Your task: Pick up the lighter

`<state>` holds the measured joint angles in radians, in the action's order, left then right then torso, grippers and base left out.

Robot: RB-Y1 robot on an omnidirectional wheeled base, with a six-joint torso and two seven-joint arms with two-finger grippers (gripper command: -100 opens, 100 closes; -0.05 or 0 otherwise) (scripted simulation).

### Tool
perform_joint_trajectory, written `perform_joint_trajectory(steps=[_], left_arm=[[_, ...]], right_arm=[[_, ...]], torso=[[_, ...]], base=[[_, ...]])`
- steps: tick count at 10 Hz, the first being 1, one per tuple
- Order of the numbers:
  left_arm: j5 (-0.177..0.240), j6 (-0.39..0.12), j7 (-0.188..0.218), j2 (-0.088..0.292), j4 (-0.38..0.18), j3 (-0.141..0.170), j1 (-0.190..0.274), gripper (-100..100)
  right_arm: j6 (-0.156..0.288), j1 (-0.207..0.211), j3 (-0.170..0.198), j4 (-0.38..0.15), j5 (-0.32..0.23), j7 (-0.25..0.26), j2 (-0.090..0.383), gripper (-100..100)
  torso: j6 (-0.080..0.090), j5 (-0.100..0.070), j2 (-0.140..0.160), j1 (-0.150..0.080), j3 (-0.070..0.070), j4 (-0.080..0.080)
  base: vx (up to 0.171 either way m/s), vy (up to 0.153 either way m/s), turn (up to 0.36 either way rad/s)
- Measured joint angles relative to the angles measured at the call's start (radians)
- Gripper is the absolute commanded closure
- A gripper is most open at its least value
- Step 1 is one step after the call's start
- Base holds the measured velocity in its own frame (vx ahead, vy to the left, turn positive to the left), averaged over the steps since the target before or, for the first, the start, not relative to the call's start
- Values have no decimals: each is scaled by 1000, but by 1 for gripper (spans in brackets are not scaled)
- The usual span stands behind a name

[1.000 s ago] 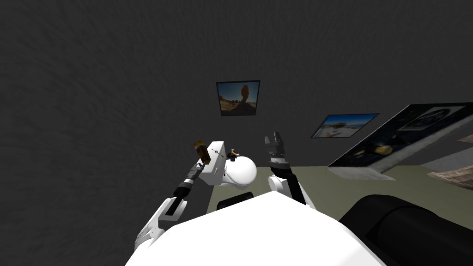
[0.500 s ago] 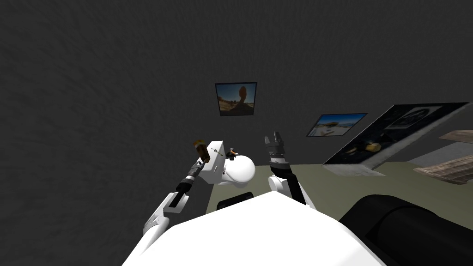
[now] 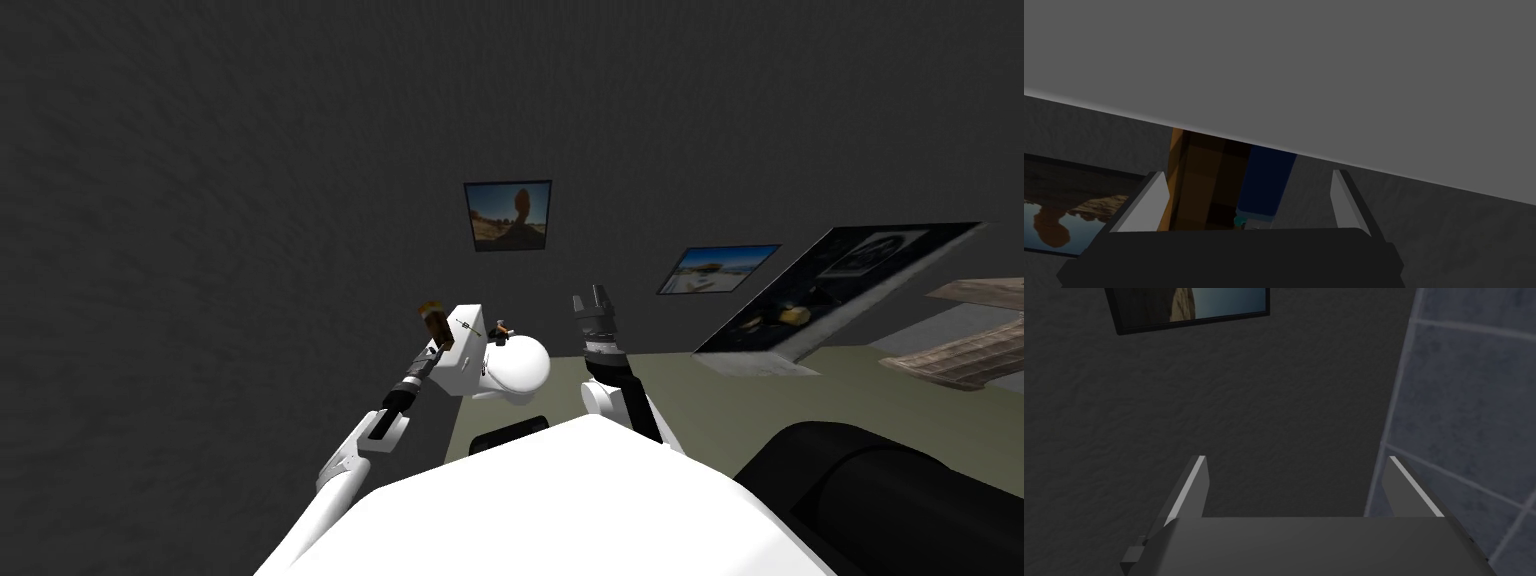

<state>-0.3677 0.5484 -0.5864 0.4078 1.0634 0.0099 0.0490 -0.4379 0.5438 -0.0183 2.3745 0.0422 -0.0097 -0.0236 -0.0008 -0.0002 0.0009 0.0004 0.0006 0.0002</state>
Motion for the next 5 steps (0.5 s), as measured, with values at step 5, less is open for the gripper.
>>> perform_joint_trajectory(steps=[5], left_arm=[[57,22,-33,22,-114,-12,97,-100]], right_arm=[[0,0,0,0,0,0,0,0]], torso=[[0,0,2,-1,1,0]], base=[[-47,-10,-31]])
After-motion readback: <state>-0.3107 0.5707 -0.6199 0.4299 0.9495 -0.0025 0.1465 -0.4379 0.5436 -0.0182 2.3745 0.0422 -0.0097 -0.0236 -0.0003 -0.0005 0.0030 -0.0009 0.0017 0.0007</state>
